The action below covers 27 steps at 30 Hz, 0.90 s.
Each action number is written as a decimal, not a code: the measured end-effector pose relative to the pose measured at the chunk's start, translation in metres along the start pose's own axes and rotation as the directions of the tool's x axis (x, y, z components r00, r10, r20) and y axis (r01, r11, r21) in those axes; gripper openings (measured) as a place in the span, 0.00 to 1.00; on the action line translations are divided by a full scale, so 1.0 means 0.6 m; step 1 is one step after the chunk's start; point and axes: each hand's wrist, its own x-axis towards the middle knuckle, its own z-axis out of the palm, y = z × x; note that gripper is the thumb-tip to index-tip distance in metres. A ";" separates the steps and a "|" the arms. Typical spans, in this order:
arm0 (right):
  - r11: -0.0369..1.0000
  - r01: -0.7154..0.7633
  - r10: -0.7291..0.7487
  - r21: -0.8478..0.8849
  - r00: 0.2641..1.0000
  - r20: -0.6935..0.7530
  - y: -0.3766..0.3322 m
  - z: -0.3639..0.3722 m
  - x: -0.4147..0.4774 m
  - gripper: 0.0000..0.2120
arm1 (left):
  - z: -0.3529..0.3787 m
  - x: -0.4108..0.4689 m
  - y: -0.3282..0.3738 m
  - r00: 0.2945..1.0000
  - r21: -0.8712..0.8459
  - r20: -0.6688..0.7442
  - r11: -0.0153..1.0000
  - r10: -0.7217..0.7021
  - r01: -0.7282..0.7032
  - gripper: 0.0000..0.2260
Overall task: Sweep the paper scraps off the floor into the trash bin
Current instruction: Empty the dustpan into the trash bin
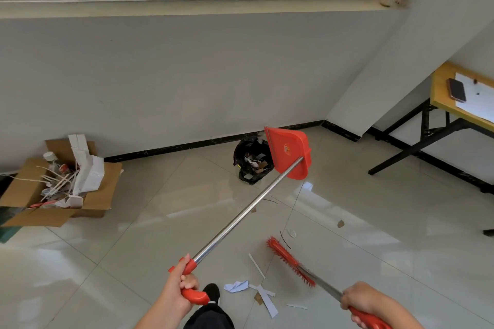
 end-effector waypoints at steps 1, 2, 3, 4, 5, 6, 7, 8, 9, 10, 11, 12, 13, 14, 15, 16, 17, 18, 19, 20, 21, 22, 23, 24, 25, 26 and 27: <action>1.000 0.003 -0.003 -0.022 1.000 -0.011 0.001 -0.001 0.003 0.07 | -0.011 -0.003 -0.002 1.000 0.007 -0.005 1.000 -0.009 0.009 0.14; 0.999 0.010 -0.010 -0.042 1.000 -0.017 0.002 -0.001 0.007 0.07 | -0.023 -0.007 -0.005 1.000 0.005 -0.002 1.000 -0.026 0.026 0.14; 0.999 0.013 -0.014 -0.048 1.000 -0.020 0.002 -0.002 0.008 0.07 | -0.036 -0.008 -0.010 0.999 -0.004 0.003 0.999 -0.047 0.047 0.14; 0.999 0.014 -0.015 -0.044 1.000 -0.016 0.002 -0.003 0.010 0.06 | -0.046 -0.013 -0.017 0.997 -0.010 0.011 0.997 -0.073 0.073 0.14; 0.999 0.008 -0.008 -0.032 1.000 -0.005 0.002 -0.004 0.010 0.06 | -0.058 -0.019 -0.022 0.996 -0.011 0.014 0.996 -0.091 0.091 0.13; 1.000 0.001 -0.001 -0.013 1.000 0.011 0.003 -0.005 0.012 0.06 | -0.067 -0.025 -0.028 0.995 0.004 0.021 0.995 -0.098 0.098 0.13; 1.000 -0.008 0.007 0.009 1.000 0.031 0.004 -0.007 0.012 0.05 | -0.073 -0.030 -0.033 0.996 0.028 0.020 0.996 -0.091 0.090 0.15; 0.999 -0.012 0.011 0.031 0.999 0.046 0.005 -0.008 0.014 0.05 | -0.074 -0.036 -0.035 0.997 0.053 0.018 0.996 -0.071 0.069 0.17; 0.998 -0.014 0.011 0.055 0.998 0.055 0.007 -0.010 0.016 0.05 | -0.070 -0.042 -0.035 0.999 0.091 0.020 0.995 -0.029 0.027 0.17; 0.997 -0.015 0.010 0.080 0.998 0.058 0.010 -0.012 0.018 0.05 | -0.063 -0.047 -0.030 1.000 0.128 0.015 0.992 0.021 -0.023 0.16; 0.994 -0.016 0.010 0.106 0.998 0.058 0.013 -0.013 0.020 0.05 | -0.056 -0.050 -0.022 0.997 0.176 0.000 0.981 0.078 -0.077 0.16; 0.991 -0.018 0.010 0.135 0.998 0.057 0.016 -0.016 0.021 0.06 | -0.047 -0.052 -0.011 0.992 0.233 -0.017 0.966 0.121 -0.114 0.19; 0.986 -0.021 0.012 0.164 0.998 0.054 0.019 -0.018 0.021 0.06 | -0.037 -0.055 0.002 0.985 0.295 -0.021 0.942 0.172 -0.158 0.20; 0.981 -0.021 0.012 0.194 0.999 0.050 0.023 -0.022 0.019 0.05 | -0.025 -0.060 0.019 0.975 0.352 -0.004 0.913 0.222 -0.207 0.19; 0.976 -0.019 0.009 0.219 0.999 0.044 0.025 -0.026 0.014 0.05 | -0.015 -0.067 0.041 0.962 0.398 0.027 0.880 0.272 -0.259 0.17; 0.970 -0.012 0.004 0.244 0.999 0.033 0.028 -0.030 0.010 0.03 | 0.000 -0.079 0.064 0.942 0.455 0.059 0.831 0.331 -0.320 0.15; 0.964 -0.005 0.001 0.264 1.000 0.017 0.032 -0.036 0.005 0.02 | 0.015 -0.093 0.090 0.915 0.526 0.095 0.761 0.392 -0.380 0.13; 0.960 0.002 -0.002 0.279 1.000 0.000 0.036 -0.042 0.001 0.02 | 0.032 -0.110 0.117 0.886 0.596 0.139 0.677 0.443 -0.432 0.12; 0.957 0.010 -0.005 0.289 1.000 -0.018 0.041 -0.047 -0.003 0.02 | 0.051 -0.129 0.143 0.857 0.653 0.193 0.590 0.478 -0.476 0.12; 0.955 0.020 -0.010 0.297 0.999 -0.034 0.045 -0.054 -0.005 0.02 | 0.071 -0.148 0.166 0.827 0.702 0.253 0.493 0.502 -0.514 0.12; 0.952 0.030 -0.016 0.304 0.999 -0.051 0.048 -0.060 -0.006 0.02 | 0.091 -0.167 0.185 0.791 0.740 0.315 0.386 0.525 -0.551 0.12; 0.949 0.040 -0.018 0.311 0.997 -0.070 0.050 -0.066 -0.008 0.03 | 0.110 -0.181 0.201 0.754 0.765 0.381 0.276 0.535 -0.582 0.11; 0.949 0.050 -0.022 0.312 0.996 -0.092 0.052 -0.071 -0.009 0.03 | 0.131 -0.193 0.210 0.713 0.777 0.443 0.164 0.544 -0.608 0.10; 0.952 0.059 -0.026 0.300 0.993 -0.112 0.053 -0.076 -0.010 0.03 | 0.150 -0.199 0.216 0.661 0.776 0.511 0.034 0.550 -0.629 0.10; 0.958 0.070 -0.034 0.280 0.991 -0.133 0.052 -0.080 -0.010 0.03 | 0.167 -0.201 0.218 0.606 0.764 0.582 -0.112 0.542 -0.635 0.09; 0.962 0.080 -0.041 0.262 0.988 -0.151 0.050 -0.084 -0.011 0.03 | 0.184 -0.200 0.216 0.562 0.745 0.638 -0.235 0.527 -0.624 0.09; 0.963 0.091 -0.049 0.254 0.985 -0.167 0.048 -0.088 -0.012 0.04 | 0.198 -0.194 0.211 0.542 0.730 0.669 -0.310 0.509 -0.609 0.10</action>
